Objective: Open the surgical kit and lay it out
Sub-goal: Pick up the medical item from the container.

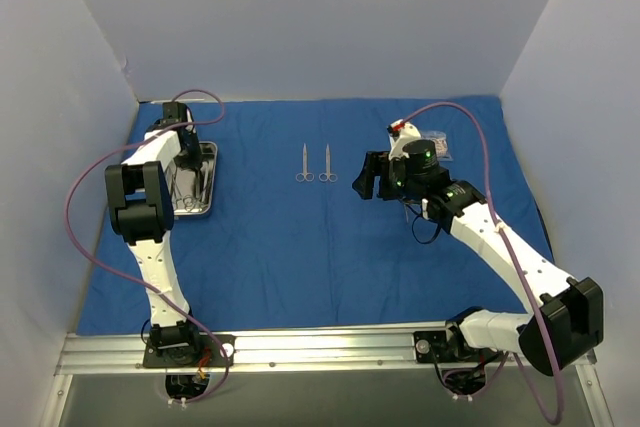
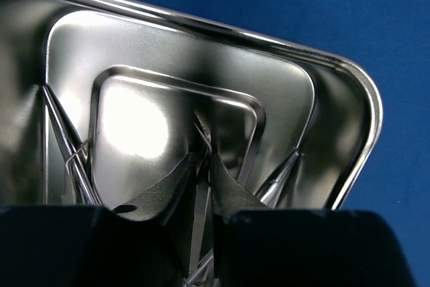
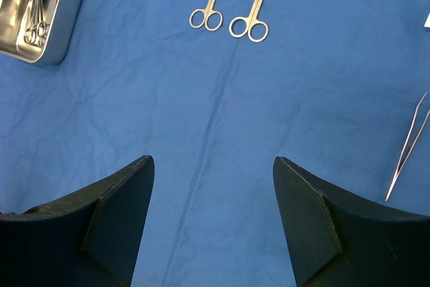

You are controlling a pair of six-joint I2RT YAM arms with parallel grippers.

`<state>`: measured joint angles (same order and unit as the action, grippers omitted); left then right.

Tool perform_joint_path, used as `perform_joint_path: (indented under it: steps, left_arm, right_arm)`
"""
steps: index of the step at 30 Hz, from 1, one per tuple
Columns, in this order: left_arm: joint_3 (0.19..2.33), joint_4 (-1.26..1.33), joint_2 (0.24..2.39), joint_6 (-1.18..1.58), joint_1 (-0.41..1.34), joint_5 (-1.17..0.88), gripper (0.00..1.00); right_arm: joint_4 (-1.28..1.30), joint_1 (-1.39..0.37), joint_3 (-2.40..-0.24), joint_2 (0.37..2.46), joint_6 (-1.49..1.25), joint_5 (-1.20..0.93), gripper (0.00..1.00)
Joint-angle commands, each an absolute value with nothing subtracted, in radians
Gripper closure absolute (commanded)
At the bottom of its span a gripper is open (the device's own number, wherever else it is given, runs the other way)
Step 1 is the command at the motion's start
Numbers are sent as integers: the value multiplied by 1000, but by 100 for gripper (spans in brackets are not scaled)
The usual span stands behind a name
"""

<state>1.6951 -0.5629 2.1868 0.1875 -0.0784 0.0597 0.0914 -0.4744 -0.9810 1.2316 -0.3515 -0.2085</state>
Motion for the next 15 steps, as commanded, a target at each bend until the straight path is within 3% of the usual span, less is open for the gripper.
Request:
perform_joint_path:
  steps: [1,15]
  left_arm:
    - [1736,-537,2200,176,-78,72,80]
    - [1784,-646,2008,285,-78,264,97]
  right_arm:
    - [97,-486,-971,1190,-367,-181,33]
    - [81,-583,-1006,1206,-347,-144,33]
